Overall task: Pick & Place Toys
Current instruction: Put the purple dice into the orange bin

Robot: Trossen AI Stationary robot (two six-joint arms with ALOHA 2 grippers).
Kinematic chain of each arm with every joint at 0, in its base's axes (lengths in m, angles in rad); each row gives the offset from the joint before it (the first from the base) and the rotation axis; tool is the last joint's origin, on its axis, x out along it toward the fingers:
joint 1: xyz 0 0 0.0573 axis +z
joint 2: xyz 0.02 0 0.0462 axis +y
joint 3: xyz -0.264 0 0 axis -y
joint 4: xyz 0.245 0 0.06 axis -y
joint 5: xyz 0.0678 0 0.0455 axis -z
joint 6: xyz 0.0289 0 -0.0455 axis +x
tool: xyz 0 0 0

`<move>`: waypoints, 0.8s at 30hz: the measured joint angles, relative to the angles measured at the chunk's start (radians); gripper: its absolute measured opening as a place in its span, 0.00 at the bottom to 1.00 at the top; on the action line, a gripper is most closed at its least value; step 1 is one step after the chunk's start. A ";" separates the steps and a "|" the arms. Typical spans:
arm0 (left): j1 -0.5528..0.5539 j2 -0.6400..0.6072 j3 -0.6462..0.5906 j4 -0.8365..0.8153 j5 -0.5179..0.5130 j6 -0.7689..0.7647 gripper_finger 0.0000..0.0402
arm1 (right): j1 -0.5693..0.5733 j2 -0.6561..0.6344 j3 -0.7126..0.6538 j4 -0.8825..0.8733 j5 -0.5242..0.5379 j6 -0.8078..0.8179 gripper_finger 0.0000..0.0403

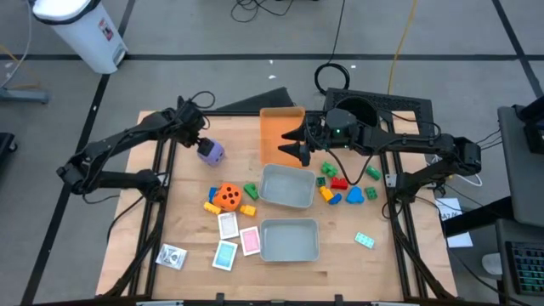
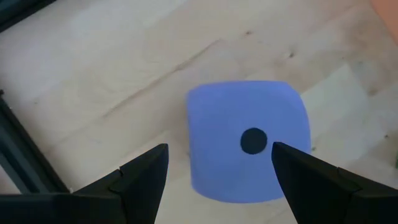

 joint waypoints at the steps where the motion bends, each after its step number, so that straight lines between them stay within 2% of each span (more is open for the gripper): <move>1: 0.000 0.000 0.000 0.000 0.000 0.000 0.73 | 0.000 0.000 0.000 0.000 0.000 -0.001 0.68; 10: -0.001 0.002 0.000 0.010 0.000 0.006 0.74 | 0.000 0.000 0.000 0.000 0.000 -0.002 0.68; 13: -0.009 0.002 0.000 0.010 0.000 0.010 0.79 | 0.000 0.000 0.000 0.000 0.001 -0.002 0.69; 19: -0.037 0.002 0.000 0.014 0.000 0.027 0.97 | 0.000 0.000 0.000 0.000 0.001 -0.002 0.69; 24: -0.064 0.002 0.000 0.059 -0.003 -0.002 0.95 | 0.000 0.000 0.000 0.000 0.001 -0.002 0.69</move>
